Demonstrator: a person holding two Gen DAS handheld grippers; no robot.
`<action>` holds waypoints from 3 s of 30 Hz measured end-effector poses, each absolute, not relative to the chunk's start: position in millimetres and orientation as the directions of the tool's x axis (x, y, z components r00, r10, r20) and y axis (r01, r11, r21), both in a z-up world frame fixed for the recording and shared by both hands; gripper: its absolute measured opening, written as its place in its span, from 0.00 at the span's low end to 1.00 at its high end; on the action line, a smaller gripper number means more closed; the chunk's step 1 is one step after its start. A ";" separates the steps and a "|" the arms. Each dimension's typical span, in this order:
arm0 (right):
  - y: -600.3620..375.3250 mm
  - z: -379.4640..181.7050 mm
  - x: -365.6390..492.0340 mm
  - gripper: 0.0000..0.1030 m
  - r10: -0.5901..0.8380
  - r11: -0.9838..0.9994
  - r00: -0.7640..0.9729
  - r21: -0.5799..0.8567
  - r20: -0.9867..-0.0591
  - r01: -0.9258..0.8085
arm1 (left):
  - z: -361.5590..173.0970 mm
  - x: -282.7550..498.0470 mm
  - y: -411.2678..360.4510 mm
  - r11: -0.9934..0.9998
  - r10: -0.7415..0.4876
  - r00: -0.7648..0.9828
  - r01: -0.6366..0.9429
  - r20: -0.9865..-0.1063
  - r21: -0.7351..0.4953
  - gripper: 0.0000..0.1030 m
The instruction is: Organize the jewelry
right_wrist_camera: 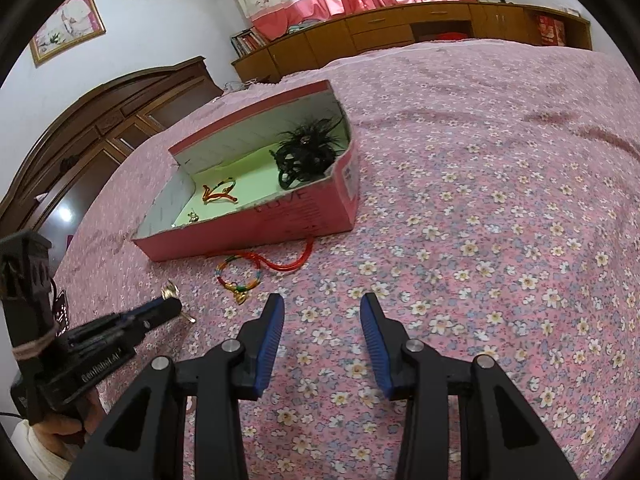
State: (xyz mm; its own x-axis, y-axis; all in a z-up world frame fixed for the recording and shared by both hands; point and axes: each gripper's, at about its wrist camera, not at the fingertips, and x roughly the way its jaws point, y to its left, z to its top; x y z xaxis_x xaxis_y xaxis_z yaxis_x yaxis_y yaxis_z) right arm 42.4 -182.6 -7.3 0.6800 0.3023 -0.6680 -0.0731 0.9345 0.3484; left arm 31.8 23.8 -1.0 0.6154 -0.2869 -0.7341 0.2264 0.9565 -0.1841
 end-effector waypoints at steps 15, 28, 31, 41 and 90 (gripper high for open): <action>-139.2 -11.3 79.6 0.41 0.345 0.932 0.633 0.332 -0.693 -0.144 | -1.5 36.3 63.8 0.969 -0.244 0.652 0.126 -0.718 -0.214 0.02; -121.1 -31.8 106.4 0.42 0.299 0.953 0.617 0.261 -0.727 -0.154 | -1.5 36.7 69.6 0.968 -0.239 0.660 0.109 -0.712 -0.224 0.02; -117.4 -34.5 110.3 0.35 0.287 0.957 0.616 0.243 -0.734 -0.156 | 0.5 34.3 71.2 0.968 -0.238 0.664 0.106 -0.709 -0.225 0.02; -112.8 -29.2 101.1 0.07 0.315 0.949 0.619 0.251 -0.719 -0.192 | 7.3 28.7 73.1 0.969 -0.235 0.676 0.106 -0.698 -0.224 0.00; -145.5 43.4 46.3 0.07 0.339 0.929 0.796 0.312 -0.501 -0.200 | 44.4 32.7 70.1 0.964 -0.260 0.687 0.147 -0.678 -0.221 0.06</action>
